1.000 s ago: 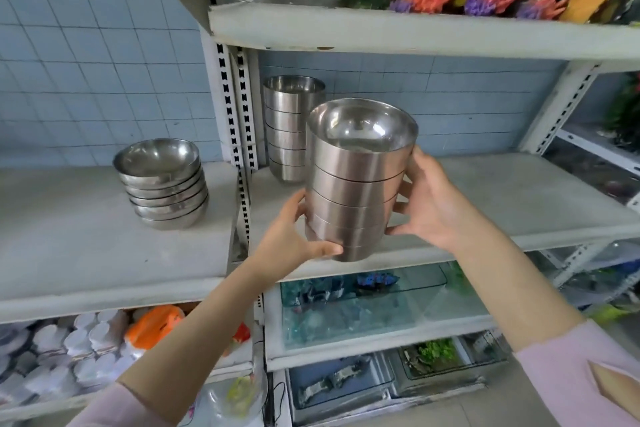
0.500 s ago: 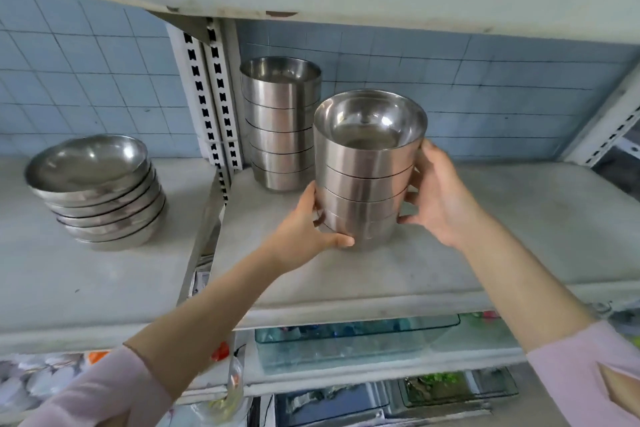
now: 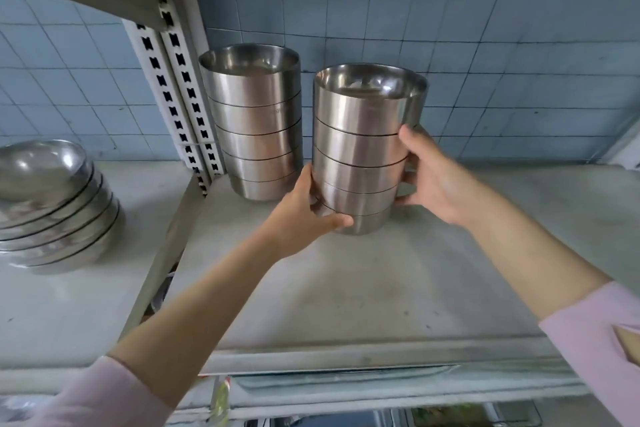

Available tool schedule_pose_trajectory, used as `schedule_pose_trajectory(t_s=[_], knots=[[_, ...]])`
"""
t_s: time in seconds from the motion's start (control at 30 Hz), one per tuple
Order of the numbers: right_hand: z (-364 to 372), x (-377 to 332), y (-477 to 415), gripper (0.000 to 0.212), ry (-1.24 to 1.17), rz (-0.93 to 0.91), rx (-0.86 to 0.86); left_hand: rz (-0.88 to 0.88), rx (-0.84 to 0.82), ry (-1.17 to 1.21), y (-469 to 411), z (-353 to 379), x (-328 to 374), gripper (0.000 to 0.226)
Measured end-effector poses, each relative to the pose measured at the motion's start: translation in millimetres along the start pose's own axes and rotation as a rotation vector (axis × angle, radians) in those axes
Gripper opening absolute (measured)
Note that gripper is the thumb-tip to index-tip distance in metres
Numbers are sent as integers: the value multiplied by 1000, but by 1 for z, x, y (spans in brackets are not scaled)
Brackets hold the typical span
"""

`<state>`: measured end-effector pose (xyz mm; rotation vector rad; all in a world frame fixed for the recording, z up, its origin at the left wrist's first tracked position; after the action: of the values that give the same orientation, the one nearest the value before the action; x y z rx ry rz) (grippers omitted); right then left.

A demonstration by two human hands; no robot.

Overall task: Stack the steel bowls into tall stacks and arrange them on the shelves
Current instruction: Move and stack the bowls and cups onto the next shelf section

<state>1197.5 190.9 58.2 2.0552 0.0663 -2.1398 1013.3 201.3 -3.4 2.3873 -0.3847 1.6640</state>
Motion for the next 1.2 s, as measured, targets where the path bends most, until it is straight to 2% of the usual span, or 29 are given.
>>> schedule_pose_trajectory(t_s=[0.07, 0.17, 0.3, 0.43, 0.73, 0.8, 0.93, 1.07, 1.2], knots=[[-2, 2, -5, 82, 88, -63, 8, 0, 16, -15, -6, 1, -2, 95], [-8, 6, -14, 89, 151, -136, 58, -1, 31, -37, -15, 2, -6, 102], [-15, 9, -28, 82, 156, -192, 60, -33, 49, -70, -27, 3, -11, 106], [-18, 10, -40, 85, 181, -210, 57, -52, 83, -129, -40, -1, -14, 109], [-24, 12, -58, 73, 238, -246, 41, -37, 121, -102, -56, 2, -14, 115], [-26, 12, -60, 82, 260, -244, 36, -31, 120, -106, -57, 3, -13, 114], [-32, -3, -64, 115, 278, -320, 88, -20, 113, -128, -60, 2, -14, 113], [-33, -23, -67, 90, 267, -389, 144, -16, 79, -134, -65, 3, -12, 110], [-38, -33, -70, 74, 332, -353, 120, -34, 76, -133, -66, 5, -14, 121]])
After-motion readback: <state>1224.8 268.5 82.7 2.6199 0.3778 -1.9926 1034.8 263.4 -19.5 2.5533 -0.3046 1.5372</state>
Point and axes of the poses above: each hand's wrist, its own y-axis away from the middle knuckle, its own z-axis out of the palm, x = y × z, the point moved 6 cm from there along -y, towards the middle knuckle, and after that the axes turned 2 degrees about -z, right-handed, at the moved point
